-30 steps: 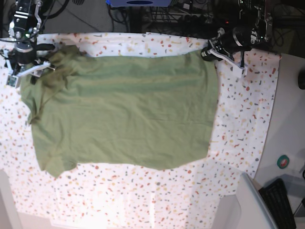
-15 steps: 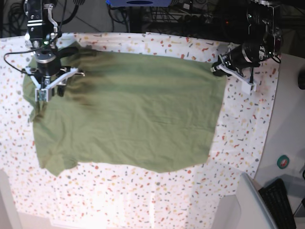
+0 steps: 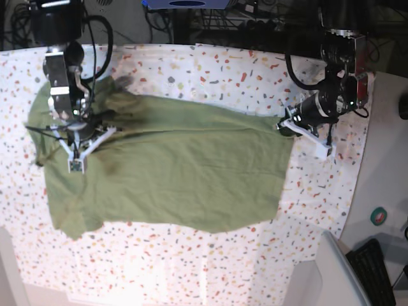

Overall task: Layout the t-shirt on the table in an organized manner, then fold the t-shirt properly
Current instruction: 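Lift the collar-side edge with both grippers and pull it taut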

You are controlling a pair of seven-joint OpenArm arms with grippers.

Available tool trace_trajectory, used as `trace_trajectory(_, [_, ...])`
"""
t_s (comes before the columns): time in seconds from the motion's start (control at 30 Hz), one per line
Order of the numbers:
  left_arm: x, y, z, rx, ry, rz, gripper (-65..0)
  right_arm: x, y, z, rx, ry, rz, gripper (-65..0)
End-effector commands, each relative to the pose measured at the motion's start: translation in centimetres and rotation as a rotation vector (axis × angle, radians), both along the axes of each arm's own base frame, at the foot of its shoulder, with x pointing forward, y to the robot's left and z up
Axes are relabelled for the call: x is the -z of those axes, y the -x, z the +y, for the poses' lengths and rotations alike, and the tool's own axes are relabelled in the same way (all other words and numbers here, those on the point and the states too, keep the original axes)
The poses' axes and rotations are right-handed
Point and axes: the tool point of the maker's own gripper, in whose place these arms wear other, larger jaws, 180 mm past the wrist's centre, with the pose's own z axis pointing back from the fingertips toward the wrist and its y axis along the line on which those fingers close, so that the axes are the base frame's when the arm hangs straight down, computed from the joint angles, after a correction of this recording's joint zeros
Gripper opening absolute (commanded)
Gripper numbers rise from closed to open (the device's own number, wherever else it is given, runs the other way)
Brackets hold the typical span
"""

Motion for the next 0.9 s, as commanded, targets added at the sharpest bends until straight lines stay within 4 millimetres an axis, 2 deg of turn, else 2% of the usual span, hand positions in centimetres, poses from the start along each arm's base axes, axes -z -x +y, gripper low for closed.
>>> trace_trajectory(0.0, [-0.8,-1.9,0.1,-0.002,-0.006,-0.04,-65.0,-0.3,-1.5,-0.6,0.009,0.01,0.001,-65.0])
trace_trajectory(0.07, [-0.7,-3.7,-0.5,-0.009,0.0,-0.043,-65.0,0.0,-3.4,-1.0,0.021,0.01,0.014,-65.0])
trace_trajectory(0.17, [-1.6,-7.0,-1.5,-0.019,0.029,-0.073,-65.0,-0.7,-7.0,-1.6,0.034,0.016,-0.032,-65.0])
trace_trajectory(0.27, [-3.1,-9.5,-1.5,-0.023,0.037,-0.112,-65.0,-2.3,-9.6,-3.2,0.047,0.041,-0.091,-65.0])
trace_trajectory(0.33, [-3.8,-10.2,-1.5,-0.022,0.038,-0.128,-65.0,-3.9,-10.7,-3.1,0.041,0.042,-0.135,-65.0])
trace_trajectory(0.43, [-4.1,-10.2,-1.2,-0.018,0.027,-0.138,-65.0,-6.3,-9.8,-3.1,0.026,0.05,-0.187,-65.0])
trace_trajectory(0.53, [-3.1,-8.7,-0.6,-0.02,0.014,-0.112,-65.0,-8.8,-7.4,-2.4,-0.007,0.061,-0.23,-65.0])
trace_trajectory(0.6, [-2.7,-7.9,-0.6,-0.02,0.013,-0.102,-65.0,-9.0,-5.6,-2.4,-0.002,0.062,-0.215,-65.0])
trace_trajectory(0.77, [-2.2,-7.0,-0.5,-0.016,0.005,-0.09,-65.0,-6.7,-3.0,-6.8,0.114,0.072,-0.143,-65.0])
trace_trajectory(0.87, [-2.2,-6.9,-0.5,-0.017,0.005,-0.087,-65.0,-6.5,-2.2,-9.9,0.143,0.119,-0.12,-65.0])
